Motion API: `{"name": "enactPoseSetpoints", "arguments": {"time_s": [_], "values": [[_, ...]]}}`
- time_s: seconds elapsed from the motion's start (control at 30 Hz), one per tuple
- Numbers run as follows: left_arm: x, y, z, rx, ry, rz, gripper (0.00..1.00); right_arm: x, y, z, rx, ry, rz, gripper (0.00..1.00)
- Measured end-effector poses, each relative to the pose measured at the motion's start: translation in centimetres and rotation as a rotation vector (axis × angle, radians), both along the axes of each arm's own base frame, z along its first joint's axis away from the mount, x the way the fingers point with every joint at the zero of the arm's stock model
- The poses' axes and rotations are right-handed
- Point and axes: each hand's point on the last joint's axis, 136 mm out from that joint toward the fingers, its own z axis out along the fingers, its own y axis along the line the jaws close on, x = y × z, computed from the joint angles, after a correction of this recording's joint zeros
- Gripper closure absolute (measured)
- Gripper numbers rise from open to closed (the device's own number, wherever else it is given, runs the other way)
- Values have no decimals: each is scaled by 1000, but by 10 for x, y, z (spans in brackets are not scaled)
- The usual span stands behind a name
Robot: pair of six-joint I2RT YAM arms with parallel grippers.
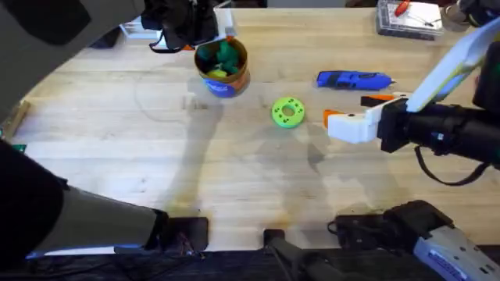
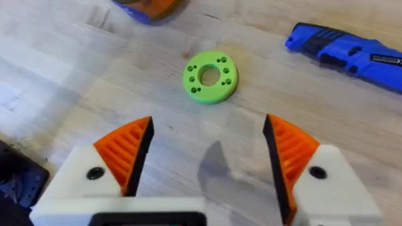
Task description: Pick up the gripper from the table and insert it into the empty holder that is missing its gripper. Then pick up a screw, insert it into the mounting hole, and use the screwdriver to tighten it. Finally, clean up the table by picking up the vegetable and placing it into the bucket.
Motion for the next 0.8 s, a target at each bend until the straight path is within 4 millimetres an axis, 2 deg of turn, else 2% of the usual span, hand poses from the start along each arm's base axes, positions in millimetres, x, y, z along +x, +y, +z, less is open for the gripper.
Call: {"name": "enactPoseSetpoints", "arguments": {"time_s": [0.07,0.23,0.37,0.47,0.57,0.67,0.8], "values": [[0,0,0,2,-2,-4,34,1,0,1,1,-4,0,8],[-4,1,1,29,1,-44,15,5,-2,11,6,-25,-13,8],[-20,4,23,51,-28,-83,16,4,-10,36,6,-30,-45,8],[-44,9,54,68,-72,-117,15,-4,-15,59,-2,-27,-54,8],[-78,17,84,88,-110,-151,15,-14,-18,76,-19,-3,-48,8],[-111,24,106,99,-140,-171,15,-24,-20,84,-41,67,-41,7],[-145,30,123,109,-170,-195,15,-32,-22,84,-64,160,-36,8]]}}
